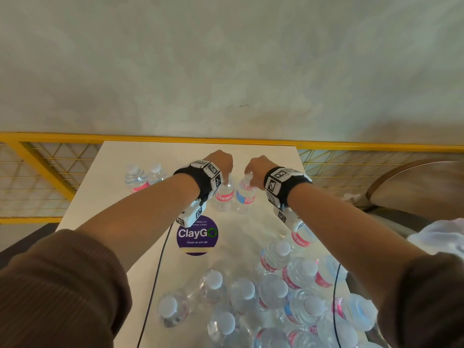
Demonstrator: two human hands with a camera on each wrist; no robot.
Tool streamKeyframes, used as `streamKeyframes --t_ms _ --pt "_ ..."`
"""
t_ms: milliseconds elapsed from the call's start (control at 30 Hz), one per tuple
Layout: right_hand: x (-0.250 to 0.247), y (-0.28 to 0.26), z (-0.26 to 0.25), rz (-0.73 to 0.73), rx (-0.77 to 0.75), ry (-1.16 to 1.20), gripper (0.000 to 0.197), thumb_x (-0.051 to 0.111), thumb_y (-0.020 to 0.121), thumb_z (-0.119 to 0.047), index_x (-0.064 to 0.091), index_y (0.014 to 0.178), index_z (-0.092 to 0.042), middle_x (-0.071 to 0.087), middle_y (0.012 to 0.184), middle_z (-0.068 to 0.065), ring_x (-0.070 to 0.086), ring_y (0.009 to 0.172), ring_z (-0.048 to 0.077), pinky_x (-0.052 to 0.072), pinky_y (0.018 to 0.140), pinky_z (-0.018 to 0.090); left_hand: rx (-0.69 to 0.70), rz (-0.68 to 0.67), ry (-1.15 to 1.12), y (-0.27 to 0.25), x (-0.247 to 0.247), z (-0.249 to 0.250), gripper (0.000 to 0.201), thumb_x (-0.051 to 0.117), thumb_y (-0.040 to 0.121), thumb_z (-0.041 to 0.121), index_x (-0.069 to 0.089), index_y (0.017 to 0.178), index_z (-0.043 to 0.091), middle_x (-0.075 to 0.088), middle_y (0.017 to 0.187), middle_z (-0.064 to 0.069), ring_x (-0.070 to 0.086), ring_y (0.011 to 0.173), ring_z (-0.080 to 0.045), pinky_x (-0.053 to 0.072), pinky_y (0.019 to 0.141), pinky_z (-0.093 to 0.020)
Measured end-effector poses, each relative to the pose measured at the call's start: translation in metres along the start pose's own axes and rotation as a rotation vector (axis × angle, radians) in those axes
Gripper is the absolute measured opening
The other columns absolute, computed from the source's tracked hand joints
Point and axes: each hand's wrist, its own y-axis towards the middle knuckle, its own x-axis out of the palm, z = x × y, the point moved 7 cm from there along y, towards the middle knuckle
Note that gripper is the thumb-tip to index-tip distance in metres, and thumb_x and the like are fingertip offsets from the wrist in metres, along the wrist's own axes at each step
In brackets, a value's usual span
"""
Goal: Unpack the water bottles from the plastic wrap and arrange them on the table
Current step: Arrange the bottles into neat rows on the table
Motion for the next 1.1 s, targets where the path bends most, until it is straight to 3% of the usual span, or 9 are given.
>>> streamKeyframes --t_ms 133,300,433,533,600,1100 --pt "0.000 0.006 -0.006 0.004 -0.003 0.015 0.039 0.068 0.085 -0.015 0.061 0.123 -0.011 0.062 0.122 0.009 0.061 0.109 0.027 0.050 0.091 0.031 -0.036 0.036 -0.035 0.003 -0.001 -0.006 0.040 0.074 0.080 0.022 0.065 0.115 0.006 0.066 0.114 -0.011 0.062 0.106 -0.027 0.048 0.083 -0.028" --pt "0.001 0.008 -0.004 -0.009 -0.017 0.049 0.049 0.068 0.085 -0.015 0.053 0.132 -0.015 0.054 0.132 0.007 0.057 0.117 0.025 0.047 0.093 0.031 -0.044 0.000 -0.083 0.004 0.004 -0.008 0.046 0.074 0.080 0.023 0.062 0.122 0.011 0.061 0.122 -0.007 0.058 0.112 -0.025 0.046 0.086 -0.028" --pt "0.000 0.009 -0.006 0.019 -0.033 0.008 0.040 0.067 0.085 -0.017 0.060 0.124 -0.010 0.061 0.123 0.010 0.061 0.110 0.026 0.050 0.090 0.030 -0.038 0.000 -0.074 0.003 0.004 -0.010 0.033 0.070 0.081 0.027 0.069 0.109 0.010 0.068 0.110 -0.007 0.062 0.104 -0.024 0.048 0.084 -0.029" --pt "-0.001 0.010 -0.006 0.035 -0.004 0.009 0.037 0.067 0.086 -0.021 0.062 0.119 -0.005 0.065 0.115 0.012 0.064 0.102 0.027 0.051 0.083 0.029 -0.038 -0.002 -0.071 0.003 0.004 -0.009 0.019 0.066 0.082 0.020 0.070 0.091 0.004 0.067 0.090 -0.011 0.063 0.097 -0.028 0.043 0.071 -0.027" --pt "-0.003 0.011 -0.005 0.042 0.012 0.025 0.039 0.068 0.085 -0.023 0.061 0.119 -0.004 0.064 0.115 0.012 0.064 0.102 0.027 0.051 0.083 0.029 -0.051 0.012 -0.083 0.004 0.004 -0.010 0.016 0.066 0.081 0.017 0.070 0.088 0.003 0.069 0.091 -0.013 0.063 0.096 -0.029 0.041 0.069 -0.027" --pt "-0.001 0.017 -0.004 0.013 0.015 0.022 0.037 0.068 0.085 -0.021 0.062 0.118 -0.007 0.065 0.115 0.011 0.064 0.102 0.027 0.051 0.083 0.029 -0.062 0.049 -0.040 0.008 0.003 -0.012 0.025 0.069 0.081 0.023 0.069 0.103 0.011 0.069 0.105 -0.006 0.061 0.100 -0.024 0.041 0.073 -0.025"
